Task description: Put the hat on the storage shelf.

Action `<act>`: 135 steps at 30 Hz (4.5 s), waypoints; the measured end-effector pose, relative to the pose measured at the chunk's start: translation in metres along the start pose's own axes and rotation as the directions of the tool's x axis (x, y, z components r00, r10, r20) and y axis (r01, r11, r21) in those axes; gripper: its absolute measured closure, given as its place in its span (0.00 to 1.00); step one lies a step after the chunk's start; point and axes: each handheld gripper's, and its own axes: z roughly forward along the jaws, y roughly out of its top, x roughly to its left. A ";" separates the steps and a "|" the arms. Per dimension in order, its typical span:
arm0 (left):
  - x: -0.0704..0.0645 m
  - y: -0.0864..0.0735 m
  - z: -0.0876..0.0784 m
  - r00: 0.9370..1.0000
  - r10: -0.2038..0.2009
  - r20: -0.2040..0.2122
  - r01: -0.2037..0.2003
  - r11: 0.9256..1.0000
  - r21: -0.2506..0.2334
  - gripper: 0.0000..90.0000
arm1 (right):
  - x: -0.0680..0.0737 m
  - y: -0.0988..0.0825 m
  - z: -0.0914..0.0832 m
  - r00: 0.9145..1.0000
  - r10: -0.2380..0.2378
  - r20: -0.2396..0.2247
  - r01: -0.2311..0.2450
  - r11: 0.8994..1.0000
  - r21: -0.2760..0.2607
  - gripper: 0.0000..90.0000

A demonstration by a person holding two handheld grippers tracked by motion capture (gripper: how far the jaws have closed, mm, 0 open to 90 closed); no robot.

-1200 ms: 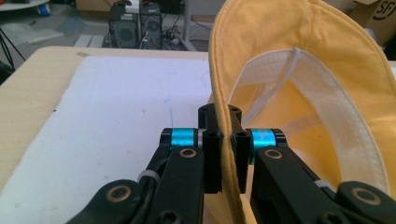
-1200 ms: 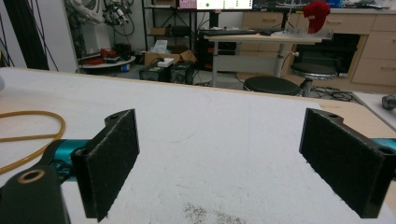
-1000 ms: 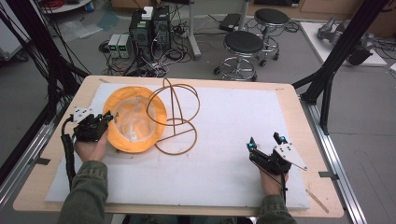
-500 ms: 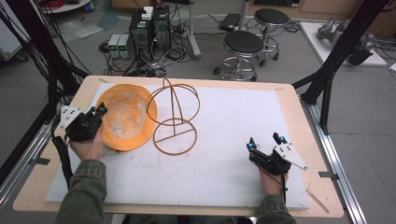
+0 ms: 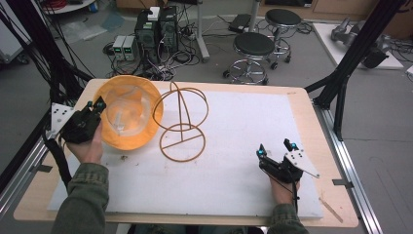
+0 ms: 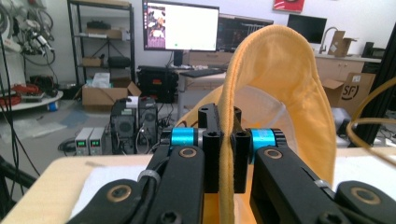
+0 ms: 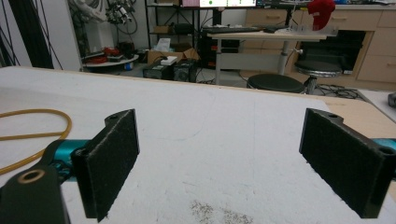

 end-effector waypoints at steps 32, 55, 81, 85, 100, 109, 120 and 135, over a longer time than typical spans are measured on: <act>-0.035 0.089 0.051 0.999 0.018 0.031 -0.014 0.991 -0.135 0.97 | -0.002 0.001 -0.002 1.000 0.012 0.011 -0.012 1.000 -0.010 0.12; -0.111 0.104 0.047 0.972 0.125 0.198 -0.086 0.977 -0.194 0.96 | -0.003 0.000 -0.001 1.000 0.018 0.014 -0.018 1.000 0.000 0.12; -0.166 0.079 0.032 0.878 0.202 0.434 -0.122 0.971 -0.205 0.96 | -0.003 0.000 -0.001 1.000 0.017 0.015 -0.016 1.000 -0.010 0.12; -0.173 0.070 0.029 0.866 0.214 0.451 -0.135 0.970 -0.201 0.96 | -0.003 0.000 -0.001 1.000 0.017 0.011 -0.017 1.000 -0.006 0.12; -0.189 0.037 0.021 0.821 0.235 0.521 -0.176 0.971 -0.161 0.96 | -0.002 0.000 -0.001 1.000 0.021 0.007 -0.021 1.000 -0.003 0.12; -0.186 0.003 0.015 0.817 0.167 0.553 -0.131 0.986 -0.104 0.96 | -0.002 0.000 0.000 1.000 0.019 0.008 -0.019 1.000 -0.006 0.12; -0.185 -0.009 0.008 0.807 0.149 0.571 -0.118 0.989 -0.090 0.96 | -0.002 0.000 -0.001 1.000 0.019 0.008 -0.019 1.000 -0.004 0.12; -0.184 -0.008 0.008 0.791 0.146 0.594 -0.115 0.989 -0.091 0.79 | -0.003 0.000 0.000 1.000 0.017 0.011 -0.017 1.000 -0.001 0.12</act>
